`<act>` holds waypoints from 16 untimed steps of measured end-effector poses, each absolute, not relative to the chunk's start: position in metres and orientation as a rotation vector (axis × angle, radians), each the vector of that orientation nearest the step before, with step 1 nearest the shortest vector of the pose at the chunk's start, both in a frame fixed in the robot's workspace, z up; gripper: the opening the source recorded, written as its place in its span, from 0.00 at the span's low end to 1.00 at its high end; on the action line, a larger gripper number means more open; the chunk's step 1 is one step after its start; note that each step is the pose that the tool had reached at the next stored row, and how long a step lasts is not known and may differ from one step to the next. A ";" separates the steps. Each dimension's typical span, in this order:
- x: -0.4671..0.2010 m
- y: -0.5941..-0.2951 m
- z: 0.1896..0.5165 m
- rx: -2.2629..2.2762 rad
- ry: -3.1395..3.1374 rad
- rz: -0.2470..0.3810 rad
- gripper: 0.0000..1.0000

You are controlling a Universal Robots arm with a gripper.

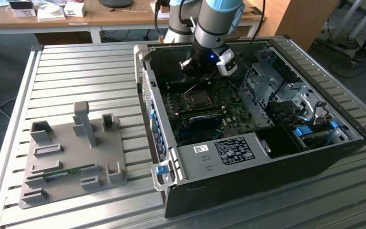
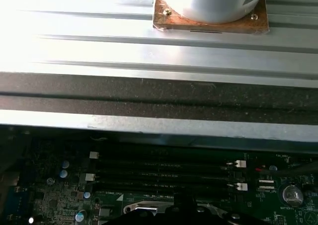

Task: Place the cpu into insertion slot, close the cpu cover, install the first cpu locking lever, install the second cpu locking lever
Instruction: 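Install the first cpu locking lever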

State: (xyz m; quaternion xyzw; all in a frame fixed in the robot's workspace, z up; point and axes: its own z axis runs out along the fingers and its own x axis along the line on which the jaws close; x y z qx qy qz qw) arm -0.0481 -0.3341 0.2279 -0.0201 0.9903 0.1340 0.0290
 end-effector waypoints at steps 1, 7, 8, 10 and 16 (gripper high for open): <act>-0.048 -0.334 0.229 -0.062 3.055 0.413 0.11; -0.048 -0.334 0.229 -0.062 3.055 0.413 0.11; -0.048 -0.334 0.228 -0.062 3.055 0.413 0.11; -0.048 -0.334 0.228 -0.062 3.055 0.413 0.11; -0.051 -0.335 0.228 -0.062 3.054 0.413 0.11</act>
